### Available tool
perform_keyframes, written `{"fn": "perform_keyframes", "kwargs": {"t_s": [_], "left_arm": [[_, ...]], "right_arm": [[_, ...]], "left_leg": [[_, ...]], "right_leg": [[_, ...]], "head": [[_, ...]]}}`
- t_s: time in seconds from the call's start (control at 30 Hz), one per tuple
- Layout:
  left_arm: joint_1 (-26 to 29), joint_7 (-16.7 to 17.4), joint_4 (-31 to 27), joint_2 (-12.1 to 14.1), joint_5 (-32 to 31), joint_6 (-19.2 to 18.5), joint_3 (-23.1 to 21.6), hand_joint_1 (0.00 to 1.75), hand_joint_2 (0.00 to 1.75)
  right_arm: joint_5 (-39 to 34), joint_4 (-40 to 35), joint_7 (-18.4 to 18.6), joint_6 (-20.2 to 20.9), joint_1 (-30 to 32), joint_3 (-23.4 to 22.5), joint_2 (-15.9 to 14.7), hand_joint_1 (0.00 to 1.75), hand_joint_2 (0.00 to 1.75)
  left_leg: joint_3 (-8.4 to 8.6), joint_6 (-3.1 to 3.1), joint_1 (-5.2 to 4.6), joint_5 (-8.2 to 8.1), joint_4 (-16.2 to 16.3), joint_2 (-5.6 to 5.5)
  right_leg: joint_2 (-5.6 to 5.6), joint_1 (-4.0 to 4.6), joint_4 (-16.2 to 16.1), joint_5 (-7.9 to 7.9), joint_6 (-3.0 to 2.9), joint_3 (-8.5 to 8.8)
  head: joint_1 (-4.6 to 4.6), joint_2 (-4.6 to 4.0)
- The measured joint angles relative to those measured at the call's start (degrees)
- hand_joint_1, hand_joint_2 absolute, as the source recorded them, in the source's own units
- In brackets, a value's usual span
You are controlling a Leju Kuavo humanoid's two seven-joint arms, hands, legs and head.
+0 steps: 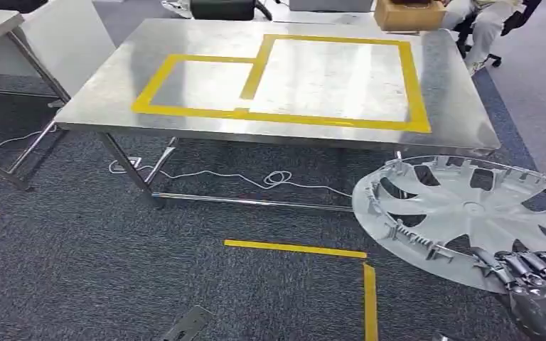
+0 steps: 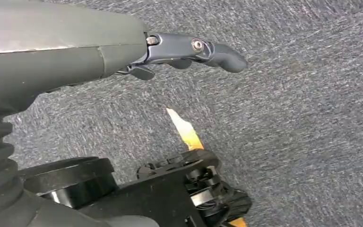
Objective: Take the parts from the cabinet and place them on the table.
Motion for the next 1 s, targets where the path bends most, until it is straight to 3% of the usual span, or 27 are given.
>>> {"fn": "perform_keyframes", "kwargs": {"t_s": [0.13, 0.27, 0.5, 0.73, 0.83, 1.0], "left_arm": [[0.00, -0.04, 0.00, 0.00, -0.07, 0.00, 0.17, 0.00, 1.75], [-0.09, -0.04, 0.00, 0.00, -0.74, -0.39, 0.20, 0.00, 1.75], [-0.72, 0.09, -0.02, -0.07, -2.42, -1.73, 0.13, 0.00, 1.75], [-0.78, 0.50, -0.02, -0.07, -3.58, -2.51, 0.04, 0.00, 1.75], [-0.85, 0.66, -0.02, -0.13, -3.85, -2.75, -0.20, 0.00, 1.75], [-0.92, 0.68, -0.02, -0.15, -4.04, -2.89, -0.28, 0.00, 1.75]], "right_arm": [[-0.46, 0.07, -0.42, 0.46, -0.83, 0.00, -0.35, 1.75, 1.75], [-6.10, 0.70, -3.00, 3.41, -4.23, 0.00, -1.07, 1.75, 1.75], [-13.89, 5.94, -7.21, 12.23, -20.45, 0.98, -2.18, 1.75, 1.75], [-17.42, 10.34, -8.74, 20.31, -37.02, 3.61, -3.78, 1.75, 1.75], [-17.86, 12.18, -8.76, 22.05, -42.42, 5.71, -3.78, 1.75, 1.75], [-17.90, 14.03, -8.90, 22.18, -46.37, 7.65, -3.78, 1.75, 1.75]], "left_leg": [[-0.01, 0.00, 0.00, 0.01, 0.00, 0.00], [-0.09, 0.00, 0.00, 0.00, 0.00, 0.02], [-0.12, 0.09, -0.03, 0.22, 0.03, 0.05], [-0.24, 0.11, -0.03, 0.33, 0.03, 0.02], [-0.26, 0.12, -0.03, 0.36, 0.03, -0.01], [-0.34, 0.12, -0.01, 0.36, 0.03, -0.06]], "right_leg": [[0.00, 0.00, 0.00, 0.00, 0.00, -0.01], [0.05, -0.01, 0.01, 0.00, 0.00, -0.02], [0.06, -0.04, 0.01, 0.26, 0.05, -0.17], [0.05, -0.04, 0.03, 0.34, 0.08, -0.29], [-0.01, -0.04, 0.03, 0.34, 0.07, -0.32], [-0.05, -0.03, 0.04, 0.34, 0.07, -0.36]], "head": [[0.02, 0.00], [0.02, 0.00], [0.02, 0.00], [0.00, 0.00], [0.02, 0.00], [0.02, 0.00]]}}
